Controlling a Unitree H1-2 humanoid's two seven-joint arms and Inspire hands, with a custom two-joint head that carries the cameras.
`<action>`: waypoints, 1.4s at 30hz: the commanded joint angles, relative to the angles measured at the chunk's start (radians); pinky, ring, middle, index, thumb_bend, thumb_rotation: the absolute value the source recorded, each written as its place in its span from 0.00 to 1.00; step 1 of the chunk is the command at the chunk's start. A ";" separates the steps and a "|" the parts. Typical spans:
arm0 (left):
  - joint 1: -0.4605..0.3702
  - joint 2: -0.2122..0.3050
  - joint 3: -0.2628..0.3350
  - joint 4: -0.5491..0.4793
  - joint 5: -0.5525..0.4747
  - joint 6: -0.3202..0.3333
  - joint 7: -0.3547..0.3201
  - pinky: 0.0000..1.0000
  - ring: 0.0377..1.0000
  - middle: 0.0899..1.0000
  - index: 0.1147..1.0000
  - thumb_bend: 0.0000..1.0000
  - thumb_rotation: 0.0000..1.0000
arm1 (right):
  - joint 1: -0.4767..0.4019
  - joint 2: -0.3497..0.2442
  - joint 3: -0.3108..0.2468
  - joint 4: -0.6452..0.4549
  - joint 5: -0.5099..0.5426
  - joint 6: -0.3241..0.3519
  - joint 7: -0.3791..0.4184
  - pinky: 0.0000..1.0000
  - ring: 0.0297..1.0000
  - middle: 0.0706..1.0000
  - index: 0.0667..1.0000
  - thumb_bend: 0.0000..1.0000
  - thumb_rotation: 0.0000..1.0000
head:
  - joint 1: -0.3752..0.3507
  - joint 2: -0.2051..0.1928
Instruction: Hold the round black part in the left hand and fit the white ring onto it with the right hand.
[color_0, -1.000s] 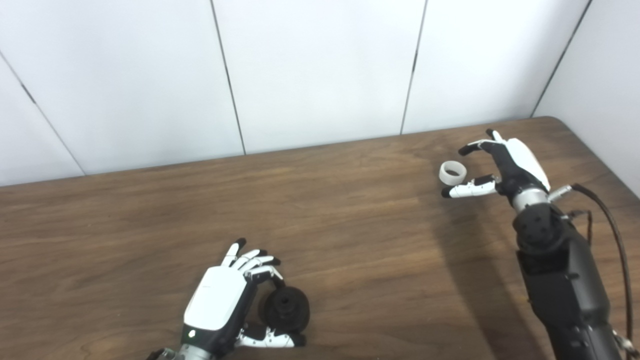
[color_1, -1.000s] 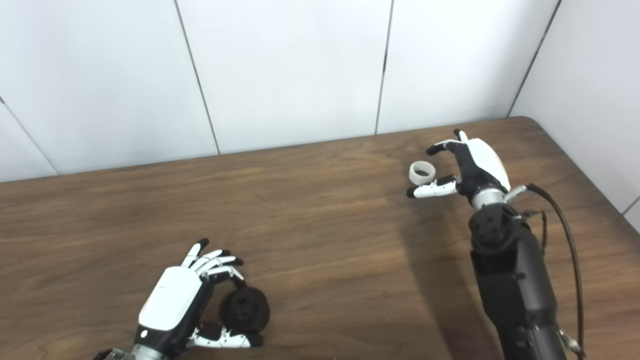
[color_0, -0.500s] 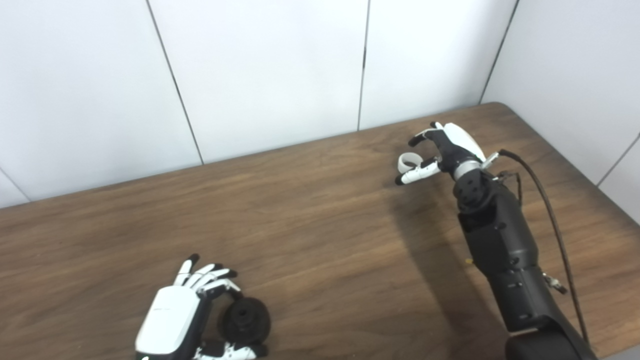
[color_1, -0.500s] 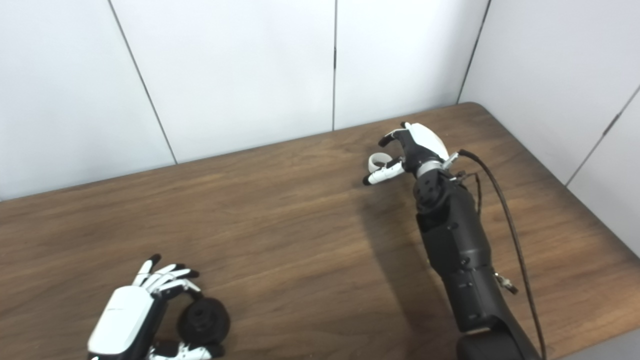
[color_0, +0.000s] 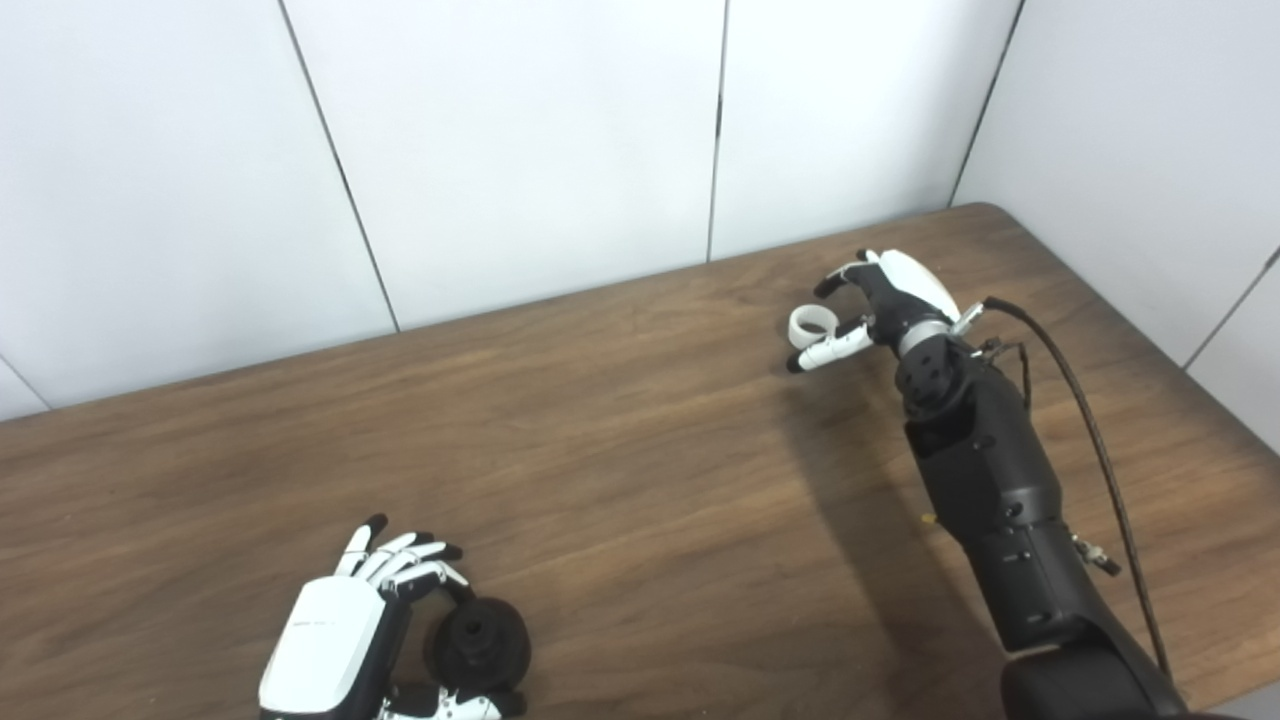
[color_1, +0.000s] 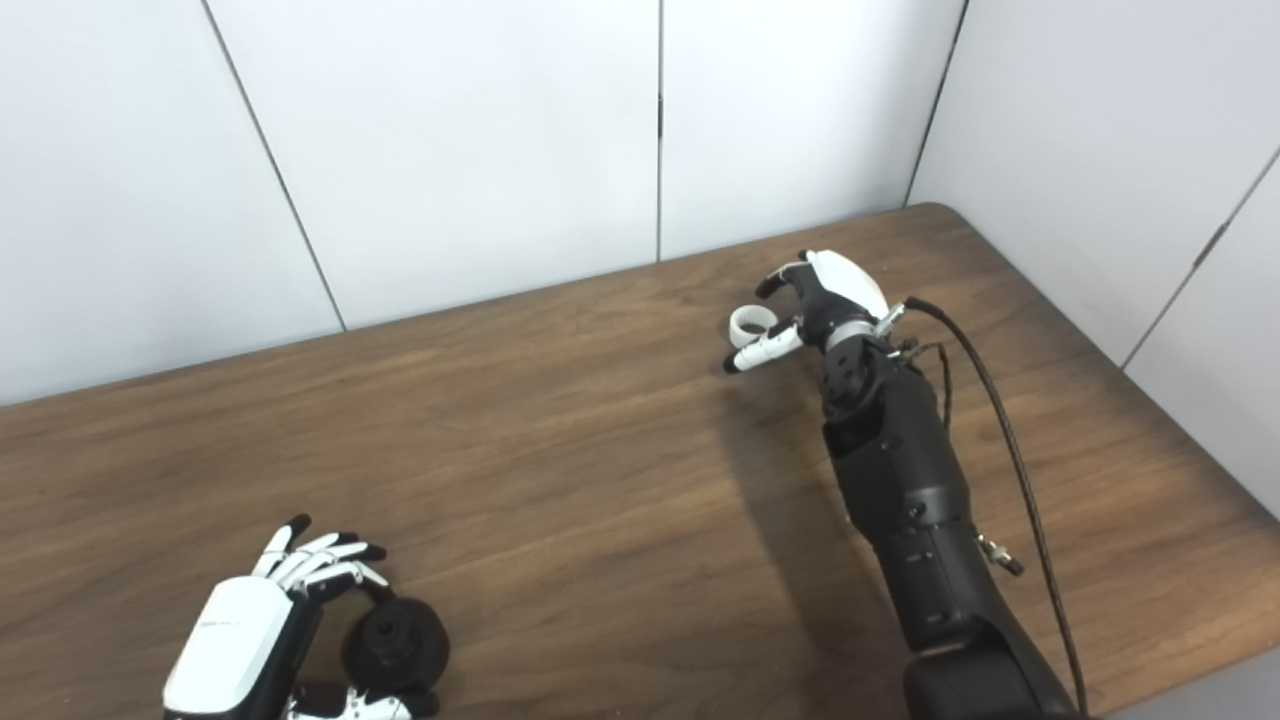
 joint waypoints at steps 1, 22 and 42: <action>-0.013 0.014 0.005 -0.004 0.007 -0.018 0.013 0.98 0.84 0.74 0.42 0.52 0.05 | -0.049 -0.035 0.000 -0.009 -0.018 -0.007 -0.014 0.99 1.00 1.00 0.71 0.86 0.21 | 0.002 0.001; -0.019 0.018 0.005 -0.014 -0.001 -0.016 -0.005 0.98 0.84 0.75 0.42 0.52 0.05 | -0.070 -0.053 0.023 0.076 0.005 -0.007 -0.043 1.00 1.00 0.98 0.70 0.84 0.23 | 0.015 0.001; -0.019 0.012 -0.002 -0.007 0.002 -0.018 -0.003 0.98 0.84 0.74 0.42 0.52 0.05 | -0.121 -0.046 -0.019 0.089 0.019 -0.007 -0.047 0.99 1.00 0.96 0.68 0.86 0.23 | 0.029 0.011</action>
